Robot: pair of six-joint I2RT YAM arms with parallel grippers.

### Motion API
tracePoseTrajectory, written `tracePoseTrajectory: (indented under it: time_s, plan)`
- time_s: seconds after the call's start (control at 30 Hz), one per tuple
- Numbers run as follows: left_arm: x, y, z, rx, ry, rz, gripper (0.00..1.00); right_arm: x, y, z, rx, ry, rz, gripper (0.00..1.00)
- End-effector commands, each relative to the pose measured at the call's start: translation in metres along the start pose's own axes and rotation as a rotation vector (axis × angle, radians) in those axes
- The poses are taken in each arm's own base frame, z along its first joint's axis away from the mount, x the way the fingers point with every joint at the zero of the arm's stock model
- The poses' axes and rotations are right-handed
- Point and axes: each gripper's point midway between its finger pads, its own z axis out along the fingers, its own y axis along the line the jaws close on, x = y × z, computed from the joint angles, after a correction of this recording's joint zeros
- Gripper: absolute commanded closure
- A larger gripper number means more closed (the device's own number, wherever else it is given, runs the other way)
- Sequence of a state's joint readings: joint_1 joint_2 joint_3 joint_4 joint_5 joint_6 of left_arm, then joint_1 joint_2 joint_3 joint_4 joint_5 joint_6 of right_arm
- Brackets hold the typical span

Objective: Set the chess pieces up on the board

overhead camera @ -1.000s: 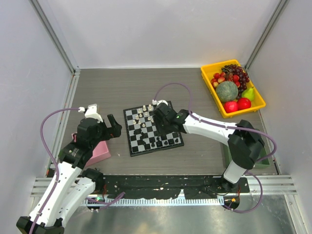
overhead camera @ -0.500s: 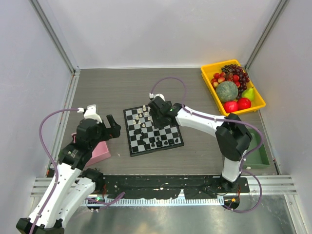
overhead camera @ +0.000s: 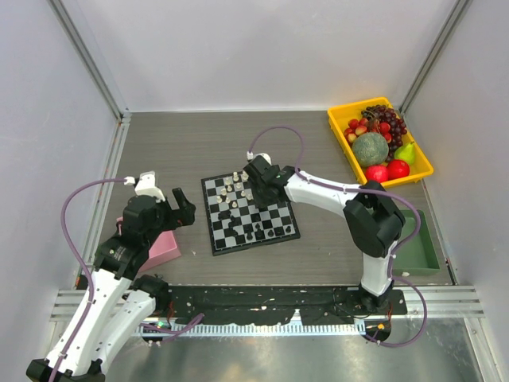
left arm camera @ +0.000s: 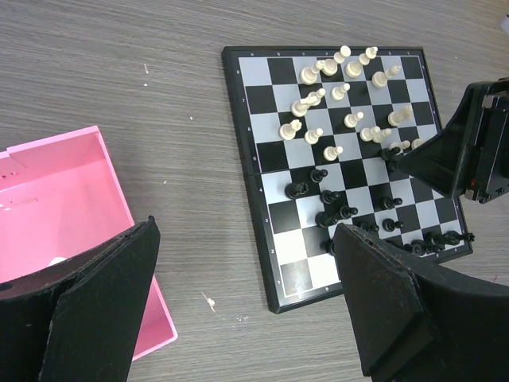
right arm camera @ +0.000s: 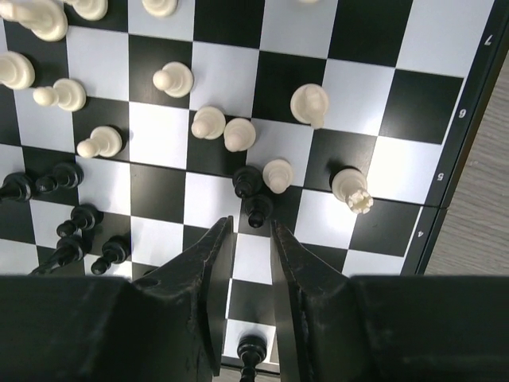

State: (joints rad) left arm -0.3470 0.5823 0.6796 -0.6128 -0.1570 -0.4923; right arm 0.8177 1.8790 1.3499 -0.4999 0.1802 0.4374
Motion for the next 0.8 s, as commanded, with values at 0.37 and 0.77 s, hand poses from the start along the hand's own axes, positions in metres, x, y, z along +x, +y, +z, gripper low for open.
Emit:
tracePoseTrajectory:
  time_s: [0.37,0.77]
  plan:
    - [-0.009,-0.002,-0.003,0.002,-0.026,0.007,0.00,-0.020,0.003,0.003,-0.016,-0.037,-0.004,0.78]
    - [-0.010,-0.003,-0.003,0.007,-0.025,0.006,0.00,-0.020,-0.003,-0.021,-0.021,-0.069,-0.002,0.93]
